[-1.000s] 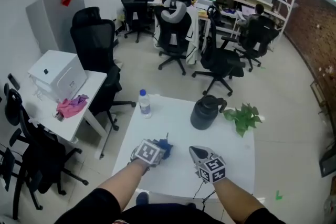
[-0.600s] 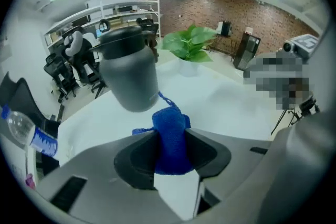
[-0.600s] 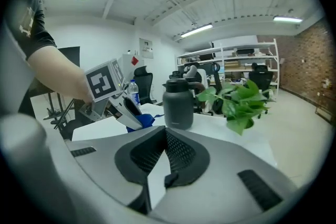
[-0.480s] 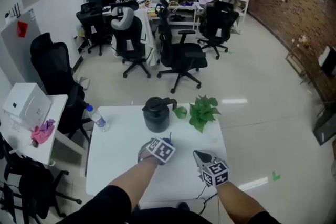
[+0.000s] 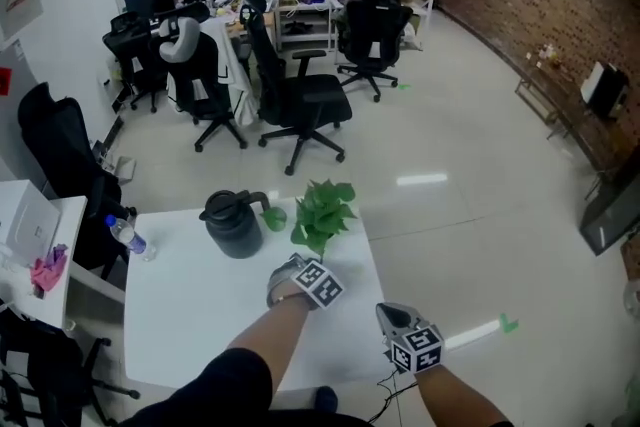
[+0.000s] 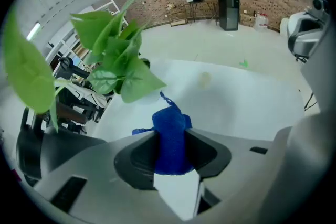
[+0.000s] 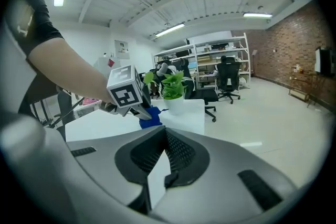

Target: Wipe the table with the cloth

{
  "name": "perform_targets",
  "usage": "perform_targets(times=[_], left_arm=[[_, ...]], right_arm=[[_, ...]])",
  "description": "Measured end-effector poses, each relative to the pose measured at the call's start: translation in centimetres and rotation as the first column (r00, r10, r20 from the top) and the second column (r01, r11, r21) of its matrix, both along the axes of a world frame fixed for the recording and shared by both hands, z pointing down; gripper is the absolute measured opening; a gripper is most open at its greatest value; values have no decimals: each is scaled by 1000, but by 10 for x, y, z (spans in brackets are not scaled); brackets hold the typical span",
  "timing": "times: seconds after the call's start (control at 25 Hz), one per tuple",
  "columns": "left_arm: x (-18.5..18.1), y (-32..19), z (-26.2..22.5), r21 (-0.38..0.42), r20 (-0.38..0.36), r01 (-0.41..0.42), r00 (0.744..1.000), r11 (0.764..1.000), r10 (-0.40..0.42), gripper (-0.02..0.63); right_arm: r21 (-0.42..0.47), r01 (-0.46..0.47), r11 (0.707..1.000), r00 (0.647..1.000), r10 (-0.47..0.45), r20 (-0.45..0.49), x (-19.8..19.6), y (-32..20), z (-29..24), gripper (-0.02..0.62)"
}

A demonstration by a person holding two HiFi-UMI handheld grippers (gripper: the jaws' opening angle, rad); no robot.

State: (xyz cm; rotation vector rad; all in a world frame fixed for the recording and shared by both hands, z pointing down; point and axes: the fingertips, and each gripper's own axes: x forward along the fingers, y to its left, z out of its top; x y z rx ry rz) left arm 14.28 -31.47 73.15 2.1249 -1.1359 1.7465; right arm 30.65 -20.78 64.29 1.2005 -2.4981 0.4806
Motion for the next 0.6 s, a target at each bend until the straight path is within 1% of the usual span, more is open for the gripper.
perform_targets(times=[0.12,0.28,0.36,0.44,0.6], left_arm=[[27,-7,12,6,29,-33,999,999,33,147],[44,-13,26,3,133,-114,985,993,113,146],[51,-14,30,-2,162,-128,979,992,126,146],[64,-15,33,-4,165,-129,978,992,128,144],[105,-16,34,-1,144,-160,977,987,158,143]], right_arm=[[-15,-39,999,999,39,-4,35,5,7,12],[-27,-84,996,996,84,0,68,11,11,12],[-28,-101,995,995,101,7,79,13,11,12],[-29,-113,993,994,113,11,90,15,12,12],[-38,-130,991,991,130,12,107,19,13,12]])
